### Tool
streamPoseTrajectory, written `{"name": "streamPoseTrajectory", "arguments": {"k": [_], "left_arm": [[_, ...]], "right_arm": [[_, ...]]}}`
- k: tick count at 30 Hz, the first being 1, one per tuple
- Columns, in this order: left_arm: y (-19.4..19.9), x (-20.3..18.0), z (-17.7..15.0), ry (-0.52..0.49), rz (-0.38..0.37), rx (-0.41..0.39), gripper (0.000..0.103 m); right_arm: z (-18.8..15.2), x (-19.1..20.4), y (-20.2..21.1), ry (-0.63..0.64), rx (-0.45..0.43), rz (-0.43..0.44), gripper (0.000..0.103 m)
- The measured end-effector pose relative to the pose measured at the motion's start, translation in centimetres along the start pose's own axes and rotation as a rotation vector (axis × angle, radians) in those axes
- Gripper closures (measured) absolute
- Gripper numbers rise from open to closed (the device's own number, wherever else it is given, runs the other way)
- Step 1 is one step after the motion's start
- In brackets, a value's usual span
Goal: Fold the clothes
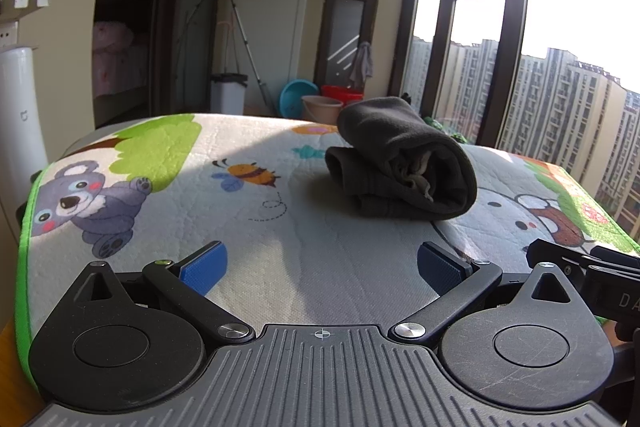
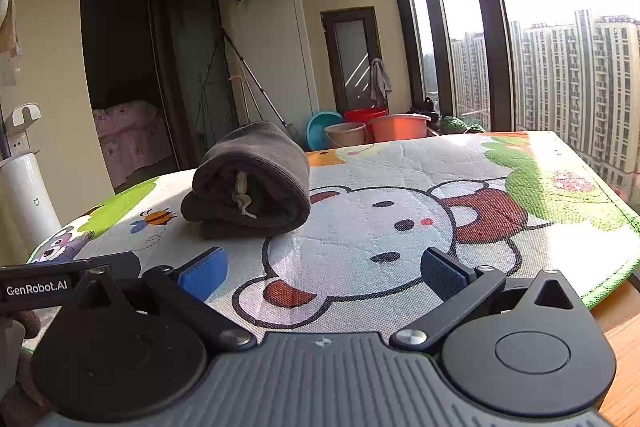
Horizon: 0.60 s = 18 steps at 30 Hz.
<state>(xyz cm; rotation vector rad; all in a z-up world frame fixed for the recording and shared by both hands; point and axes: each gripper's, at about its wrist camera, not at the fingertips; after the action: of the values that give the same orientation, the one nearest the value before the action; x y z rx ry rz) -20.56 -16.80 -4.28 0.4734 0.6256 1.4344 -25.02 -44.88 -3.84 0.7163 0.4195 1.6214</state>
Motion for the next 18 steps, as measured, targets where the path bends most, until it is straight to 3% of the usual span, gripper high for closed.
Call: {"name": "streamPoseTrajectory", "arguments": {"k": [18], "left_arm": [[-0.13,0.11,0.01,0.011,-0.002,0.003,0.0]], "right_arm": [[-0.1,-0.12,0.02,-0.006,0.006,0.003,0.0]]}}
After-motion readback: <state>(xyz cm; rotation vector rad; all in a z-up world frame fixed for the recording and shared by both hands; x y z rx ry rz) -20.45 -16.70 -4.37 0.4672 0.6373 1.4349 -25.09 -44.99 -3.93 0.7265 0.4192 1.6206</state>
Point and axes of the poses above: each gripper's, at about its wrist camera, not at the fingertips, and y roughly against the way its jaws point, x to its left, z to its top, and after that the axes turned 13 degrees about x, right-handed
